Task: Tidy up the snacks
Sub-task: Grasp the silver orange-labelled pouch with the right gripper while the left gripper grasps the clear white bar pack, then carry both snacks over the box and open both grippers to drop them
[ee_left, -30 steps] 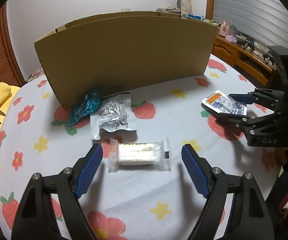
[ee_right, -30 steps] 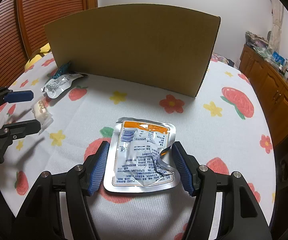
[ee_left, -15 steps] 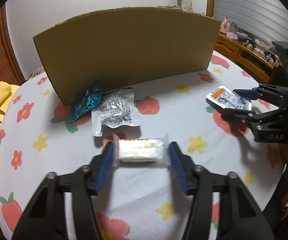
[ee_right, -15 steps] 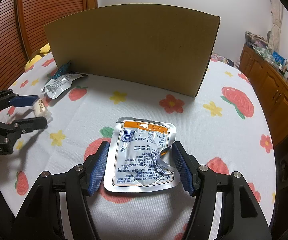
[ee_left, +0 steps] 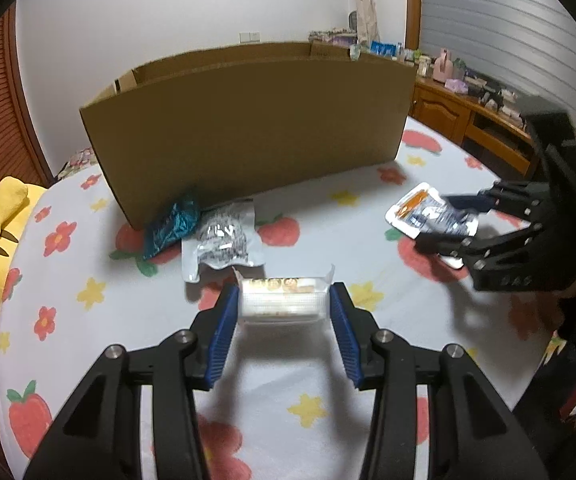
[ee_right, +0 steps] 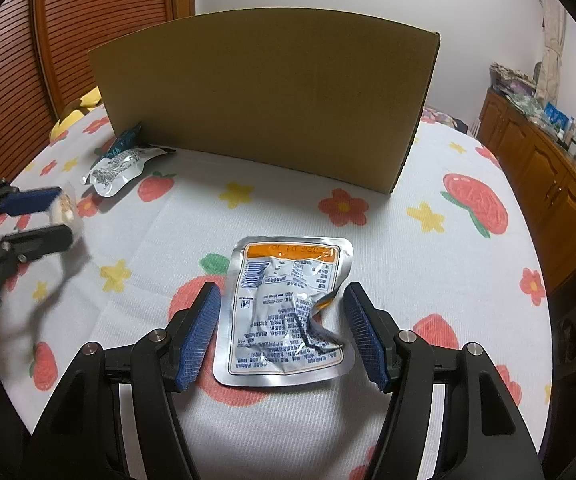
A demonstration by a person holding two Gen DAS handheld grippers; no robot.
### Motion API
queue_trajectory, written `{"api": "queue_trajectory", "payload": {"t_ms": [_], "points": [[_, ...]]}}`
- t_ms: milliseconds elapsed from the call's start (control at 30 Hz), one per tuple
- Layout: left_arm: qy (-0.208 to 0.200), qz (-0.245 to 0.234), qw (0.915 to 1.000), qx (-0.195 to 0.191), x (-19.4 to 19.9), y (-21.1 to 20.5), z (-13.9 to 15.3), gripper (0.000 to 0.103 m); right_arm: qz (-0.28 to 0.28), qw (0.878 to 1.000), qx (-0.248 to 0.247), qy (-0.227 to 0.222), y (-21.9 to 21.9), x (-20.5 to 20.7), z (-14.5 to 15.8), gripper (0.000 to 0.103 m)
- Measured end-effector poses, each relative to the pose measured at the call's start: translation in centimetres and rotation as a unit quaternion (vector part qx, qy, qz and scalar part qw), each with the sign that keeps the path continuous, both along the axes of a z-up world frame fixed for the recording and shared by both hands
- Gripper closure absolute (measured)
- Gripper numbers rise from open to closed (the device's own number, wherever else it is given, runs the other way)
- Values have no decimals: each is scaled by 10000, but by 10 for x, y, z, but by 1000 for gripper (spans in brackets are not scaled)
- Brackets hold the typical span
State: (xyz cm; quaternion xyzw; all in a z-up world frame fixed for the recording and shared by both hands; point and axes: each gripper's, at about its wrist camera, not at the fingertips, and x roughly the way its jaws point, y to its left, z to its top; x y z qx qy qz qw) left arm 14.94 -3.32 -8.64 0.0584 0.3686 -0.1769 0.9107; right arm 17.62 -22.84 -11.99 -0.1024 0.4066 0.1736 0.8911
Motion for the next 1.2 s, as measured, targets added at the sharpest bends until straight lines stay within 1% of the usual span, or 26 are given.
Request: {"api": "queue_trajectory", "payload": {"t_ms": [33,67,100,200,300,533,633,967,1133,1200], "points": [[-42,6,10000,-25,-1,0,3,58,6,10000,2,-3,0,0,1,40],[-78,10,10000,-49,-2,0,6,58,57,10000,16,-11,1,-1,1,44],[-104,11,9999,-73,-3,0,9,58,71,10000,-8,-32,3,-2,1,45],[-161,1,9998,-106,-4,0,15,58,68,10000,-43,-44,5,-2,3,46],[-205,-15,9997,-129,-5,-1,19,58,97,9999,35,-22,5,-3,4,47],[-288,-12,9994,-170,-2,1,27,58,159,9997,42,-170,8,-10,13,47],[-360,-4,9992,-171,-1,1,34,58,191,9994,97,-265,8,-11,24,47],[-657,54,9976,-209,6,5,67,58,309,9968,332,-664,11,-16,76,47],[-745,86,9968,-261,14,10,82,58,364,9953,376,-816,13,-14,96,47],[-792,103,9966,-225,18,12,89,58,383,9949,339,-873,14,-11,103,47]]}}
